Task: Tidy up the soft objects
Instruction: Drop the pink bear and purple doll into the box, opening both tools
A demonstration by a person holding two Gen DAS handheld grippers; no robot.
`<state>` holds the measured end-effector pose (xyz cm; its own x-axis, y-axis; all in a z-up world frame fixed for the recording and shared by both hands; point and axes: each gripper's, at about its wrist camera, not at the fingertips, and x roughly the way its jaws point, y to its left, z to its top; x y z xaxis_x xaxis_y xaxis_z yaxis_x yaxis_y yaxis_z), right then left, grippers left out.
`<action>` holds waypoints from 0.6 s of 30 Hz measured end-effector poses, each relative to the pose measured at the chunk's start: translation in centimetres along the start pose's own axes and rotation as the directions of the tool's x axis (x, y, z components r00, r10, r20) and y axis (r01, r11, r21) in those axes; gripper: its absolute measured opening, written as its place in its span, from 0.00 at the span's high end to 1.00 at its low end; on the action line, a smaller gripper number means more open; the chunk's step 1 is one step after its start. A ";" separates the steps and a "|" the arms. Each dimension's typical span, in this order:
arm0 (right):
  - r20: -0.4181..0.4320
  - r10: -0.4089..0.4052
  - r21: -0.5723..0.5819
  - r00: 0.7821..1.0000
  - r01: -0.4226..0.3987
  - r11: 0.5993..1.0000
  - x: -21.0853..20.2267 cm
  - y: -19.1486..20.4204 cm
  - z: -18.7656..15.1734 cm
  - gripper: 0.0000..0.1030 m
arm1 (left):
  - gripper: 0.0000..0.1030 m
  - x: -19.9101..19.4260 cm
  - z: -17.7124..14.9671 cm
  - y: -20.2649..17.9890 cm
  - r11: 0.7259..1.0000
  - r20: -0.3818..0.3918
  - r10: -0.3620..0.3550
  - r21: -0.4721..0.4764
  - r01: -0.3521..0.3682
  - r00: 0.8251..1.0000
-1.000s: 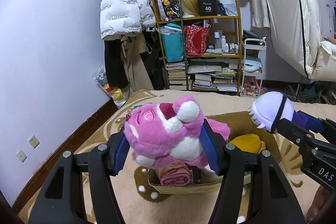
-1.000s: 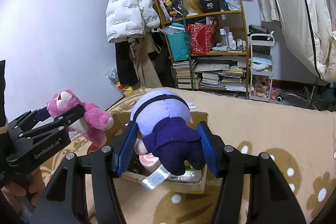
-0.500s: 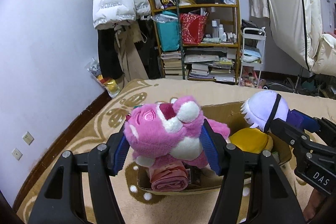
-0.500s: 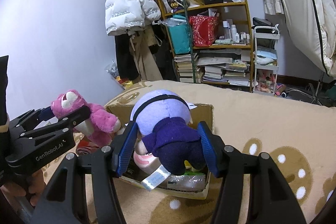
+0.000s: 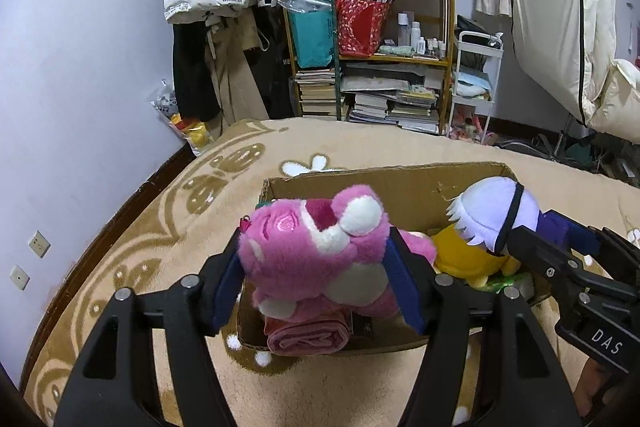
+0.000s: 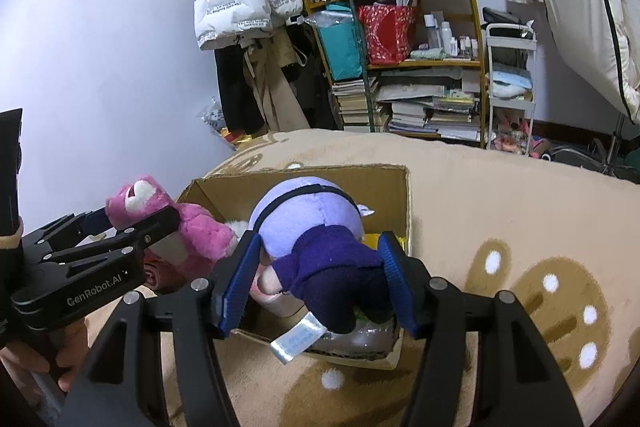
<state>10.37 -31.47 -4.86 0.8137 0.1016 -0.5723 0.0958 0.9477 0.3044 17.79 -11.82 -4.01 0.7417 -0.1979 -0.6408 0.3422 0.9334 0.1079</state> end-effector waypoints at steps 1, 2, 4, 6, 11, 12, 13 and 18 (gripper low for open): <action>-0.004 0.001 0.002 1.000 -0.001 1.000 0.1 0.0 -0.1 0.37 | 0.33 0.0 -0.1 -0.1 1.000 -0.001 0.003 0.002 -0.003 1.000; -0.006 0.002 0.002 1.000 -0.002 1.000 0.1 0.0 -0.2 0.36 | 0.33 0.0 -0.1 -0.1 1.000 0.001 0.006 0.005 -0.006 1.000; -0.010 0.007 0.006 1.000 -0.007 1.000 0.1 -0.1 -0.2 0.36 | 0.24 -0.1 -0.1 -0.2 1.000 0.003 0.013 0.008 -0.013 1.000; -0.010 0.013 0.007 1.000 -0.013 1.000 0.0 0.1 -0.2 0.36 | 0.18 -0.4 0.0 -0.1 1.000 0.006 0.024 0.003 -0.024 1.000; 0.002 0.003 -0.008 1.000 -0.003 1.000 -0.8 0.4 -0.2 0.36 | 0.16 -1.1 0.1 0.4 0.999 -0.004 0.028 -0.016 -0.028 1.000; 0.006 0.002 -0.008 1.000 -0.002 1.000 -1.0 0.5 -0.2 0.36 | 0.14 -1.3 0.1 0.6 0.999 -0.005 0.030 -0.020 -0.030 1.000; 0.008 0.001 -0.008 1.000 -0.001 1.000 -1.2 0.5 -0.2 0.36 | 0.13 -1.6 0.0 0.7 0.999 -0.004 0.033 -0.024 -0.033 0.999; 0.026 0.005 -0.007 1.000 -0.004 1.000 -2.8 0.8 0.0 0.29 | 0.07 -3.5 -0.2 1.5 0.998 0.014 0.045 -0.041 -0.044 0.999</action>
<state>8.17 -31.00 -3.05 0.8287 0.0980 -0.5511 0.0883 0.9494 0.3016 15.55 -9.66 -1.77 0.7640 -0.1599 -0.6251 0.2850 0.9528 0.1046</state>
